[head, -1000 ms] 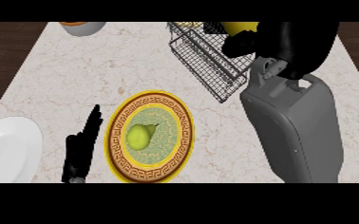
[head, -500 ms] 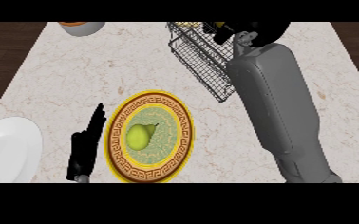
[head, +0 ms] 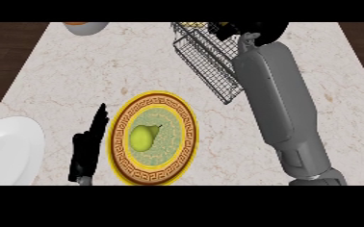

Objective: Pick the lemon from the tray and place it in the tiered basket

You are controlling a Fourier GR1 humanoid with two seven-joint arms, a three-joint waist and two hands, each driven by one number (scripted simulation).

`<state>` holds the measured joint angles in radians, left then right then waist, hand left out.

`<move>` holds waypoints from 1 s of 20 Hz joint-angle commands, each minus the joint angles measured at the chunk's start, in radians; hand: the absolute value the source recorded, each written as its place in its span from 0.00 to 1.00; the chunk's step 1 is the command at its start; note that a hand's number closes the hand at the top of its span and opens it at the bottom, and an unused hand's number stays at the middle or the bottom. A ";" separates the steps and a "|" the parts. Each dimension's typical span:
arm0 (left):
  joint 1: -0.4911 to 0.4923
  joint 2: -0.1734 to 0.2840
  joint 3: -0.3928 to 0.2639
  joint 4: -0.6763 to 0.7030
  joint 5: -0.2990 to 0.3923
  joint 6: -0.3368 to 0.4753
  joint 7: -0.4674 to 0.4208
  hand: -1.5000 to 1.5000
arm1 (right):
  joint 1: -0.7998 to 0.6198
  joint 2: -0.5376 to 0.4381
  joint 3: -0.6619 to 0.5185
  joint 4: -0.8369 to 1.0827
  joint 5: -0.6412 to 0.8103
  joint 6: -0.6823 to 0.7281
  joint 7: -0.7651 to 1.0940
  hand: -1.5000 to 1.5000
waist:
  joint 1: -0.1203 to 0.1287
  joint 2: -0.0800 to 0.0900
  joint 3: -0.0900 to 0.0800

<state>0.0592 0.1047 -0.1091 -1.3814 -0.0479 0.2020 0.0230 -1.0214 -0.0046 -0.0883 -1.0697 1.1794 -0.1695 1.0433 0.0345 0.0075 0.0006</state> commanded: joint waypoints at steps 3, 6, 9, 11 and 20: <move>-0.025 0.004 0.012 0.040 -0.009 0.000 -0.016 0.50 | 0.020 0.004 -0.056 0.052 -0.184 -0.297 -0.015 0.00 | 0.004 0.004 0.000; -0.030 -0.015 -0.012 0.010 -0.025 0.017 0.013 0.50 | 0.045 0.004 -0.015 0.074 -0.241 -0.462 -0.065 0.00 | 0.007 0.001 0.000; -0.008 -0.001 0.011 0.011 -0.004 0.001 -0.010 0.50 | 0.004 0.004 -0.041 0.093 -0.303 -0.566 -0.132 0.00 | 0.011 0.003 0.000; -0.020 -0.012 0.001 0.020 -0.027 0.023 0.001 0.50 | 0.028 0.004 -0.014 0.041 -0.322 -0.605 -0.150 0.00 | -0.010 -0.004 0.000; 0.040 0.030 0.056 -0.029 0.026 -0.006 0.020 0.50 | 0.125 -0.006 -0.106 -0.213 0.080 -0.643 0.105 0.00 | -0.073 -0.028 -0.002</move>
<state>0.0881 0.1048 -0.0866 -1.3958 -0.0490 0.2166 0.0338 -0.9454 -0.0268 -0.1661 -1.1713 1.1324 -0.7601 0.9864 -0.0156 -0.0112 -0.0009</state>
